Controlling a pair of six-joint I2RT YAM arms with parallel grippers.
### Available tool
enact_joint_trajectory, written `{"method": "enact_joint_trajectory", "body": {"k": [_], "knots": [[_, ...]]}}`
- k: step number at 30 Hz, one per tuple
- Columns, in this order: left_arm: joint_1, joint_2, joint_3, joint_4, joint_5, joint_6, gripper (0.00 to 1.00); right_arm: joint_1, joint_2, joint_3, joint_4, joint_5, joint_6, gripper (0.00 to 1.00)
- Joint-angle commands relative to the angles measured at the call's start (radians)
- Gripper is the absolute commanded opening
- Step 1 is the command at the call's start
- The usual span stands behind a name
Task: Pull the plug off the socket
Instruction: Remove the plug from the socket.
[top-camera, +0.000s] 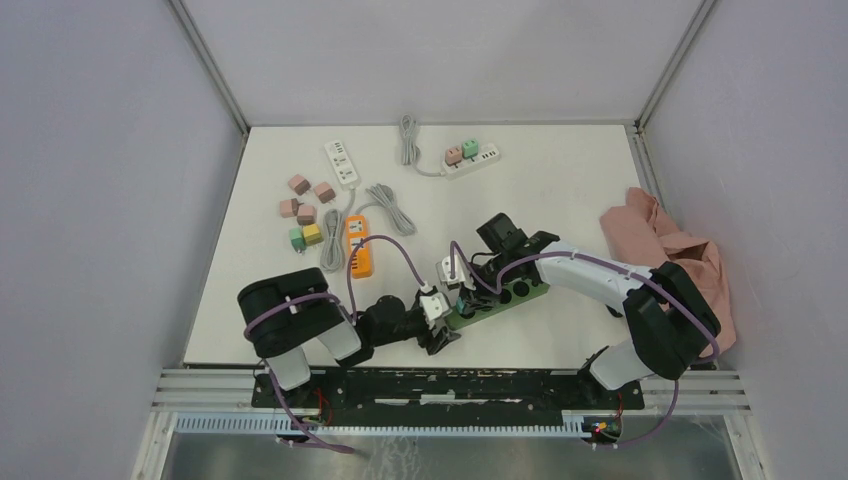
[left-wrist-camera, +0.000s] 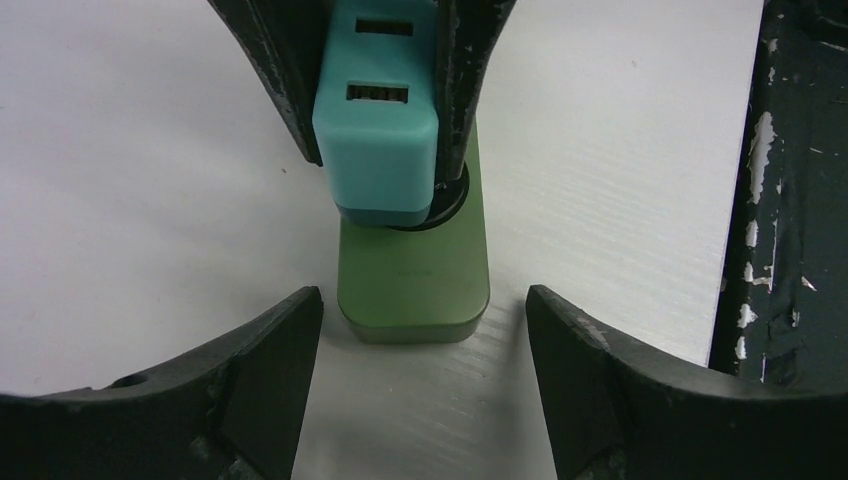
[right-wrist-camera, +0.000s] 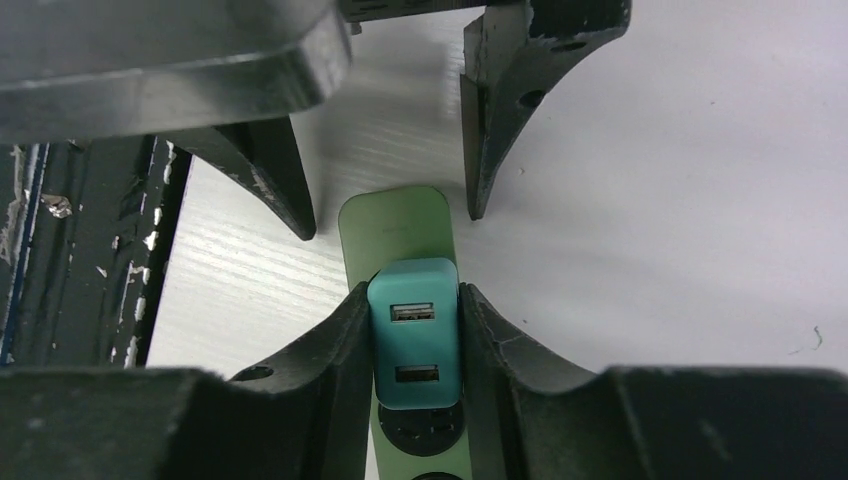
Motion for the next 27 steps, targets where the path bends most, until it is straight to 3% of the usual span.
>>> {"method": "enact_joint_trajectory", "body": {"k": [1, 8, 11, 13, 15, 18, 23, 27], "knots": [[-0.006, 0.047, 0.026, 0.158, -0.028, 0.013, 0.77, 0.01, 0.007, 0.04, -0.035, 0.012, -0.021, 0.31], [-0.006, 0.1, 0.045, 0.195, -0.047, -0.007, 0.67, 0.012, 0.013, 0.053, -0.066, -0.004, -0.038, 0.13], [-0.006, 0.111, 0.058, 0.17, -0.058, -0.004, 0.33, 0.011, 0.016, 0.063, -0.08, -0.009, -0.038, 0.08], [-0.006, 0.117, 0.067, 0.145, -0.058, -0.005, 0.21, 0.011, 0.02, 0.072, -0.09, -0.013, -0.033, 0.01], [-0.006, 0.125, 0.068, 0.135, -0.058, -0.01, 0.06, 0.01, 0.022, 0.082, -0.1, -0.012, -0.029, 0.0], [-0.005, 0.14, 0.062, 0.135, -0.061, -0.018, 0.03, -0.001, 0.006, 0.1, -0.135, -0.043, -0.033, 0.0], [-0.004, 0.158, 0.058, 0.131, -0.049, -0.026, 0.03, -0.072, -0.035, 0.119, -0.246, -0.221, -0.11, 0.0], [-0.004, 0.171, 0.068, 0.122, -0.036, -0.028, 0.03, -0.053, -0.042, 0.068, -0.122, -0.129, -0.019, 0.0]]}}
